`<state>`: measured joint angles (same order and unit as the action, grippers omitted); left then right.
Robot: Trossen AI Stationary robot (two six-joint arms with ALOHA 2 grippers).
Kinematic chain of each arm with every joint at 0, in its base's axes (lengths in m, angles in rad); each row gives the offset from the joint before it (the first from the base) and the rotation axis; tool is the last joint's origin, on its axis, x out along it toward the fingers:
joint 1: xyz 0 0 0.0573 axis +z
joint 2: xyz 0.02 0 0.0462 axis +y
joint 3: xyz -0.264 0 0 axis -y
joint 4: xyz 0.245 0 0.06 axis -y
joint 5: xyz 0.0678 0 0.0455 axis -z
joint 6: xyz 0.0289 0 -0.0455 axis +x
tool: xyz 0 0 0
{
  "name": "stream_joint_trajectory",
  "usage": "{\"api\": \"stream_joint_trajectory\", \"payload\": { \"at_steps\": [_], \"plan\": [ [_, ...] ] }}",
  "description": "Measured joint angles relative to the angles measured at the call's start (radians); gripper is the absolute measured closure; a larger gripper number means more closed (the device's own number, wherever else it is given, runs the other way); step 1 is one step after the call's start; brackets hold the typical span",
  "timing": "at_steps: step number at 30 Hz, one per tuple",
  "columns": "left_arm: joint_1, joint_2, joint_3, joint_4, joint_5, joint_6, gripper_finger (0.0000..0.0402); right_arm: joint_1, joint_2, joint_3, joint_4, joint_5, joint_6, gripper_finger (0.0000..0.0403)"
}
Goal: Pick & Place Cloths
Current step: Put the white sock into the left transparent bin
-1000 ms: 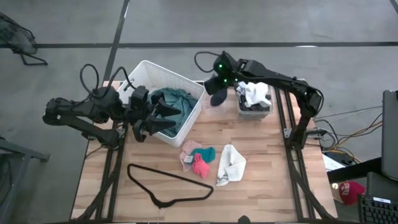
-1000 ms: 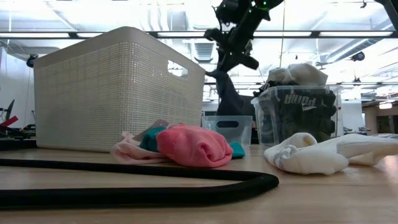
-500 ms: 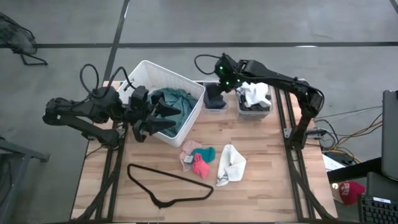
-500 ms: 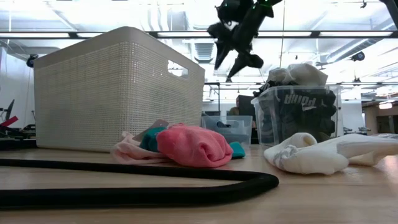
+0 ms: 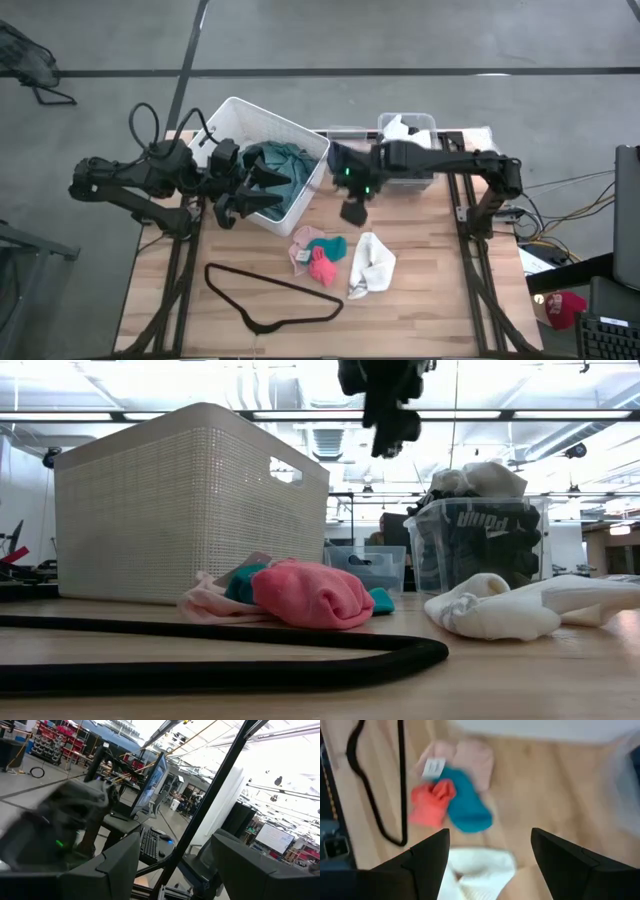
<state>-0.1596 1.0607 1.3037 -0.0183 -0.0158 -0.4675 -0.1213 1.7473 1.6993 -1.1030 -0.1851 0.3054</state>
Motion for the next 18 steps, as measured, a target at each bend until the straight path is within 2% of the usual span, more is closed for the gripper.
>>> {"api": "stream_joint_trajectory", "payload": {
  "at_steps": [3,9,18],
  "plan": [
    [0.0,0.0,0.0,-0.002,0.0,0.011,0.0151,0.064,0.0,-0.06,0.002,-0.001,0.051,0.0124],
    [0.0,0.001,0.0,-0.005,0.0,0.023,0.0152,0.164,0.0,-0.265,0.025,-0.001,0.117,0.0134],
    [0.0,0.002,0.0,-0.005,-0.002,0.021,0.0151,0.236,0.005,-0.49,0.293,0.003,0.383,0.0162]
  ]
}}
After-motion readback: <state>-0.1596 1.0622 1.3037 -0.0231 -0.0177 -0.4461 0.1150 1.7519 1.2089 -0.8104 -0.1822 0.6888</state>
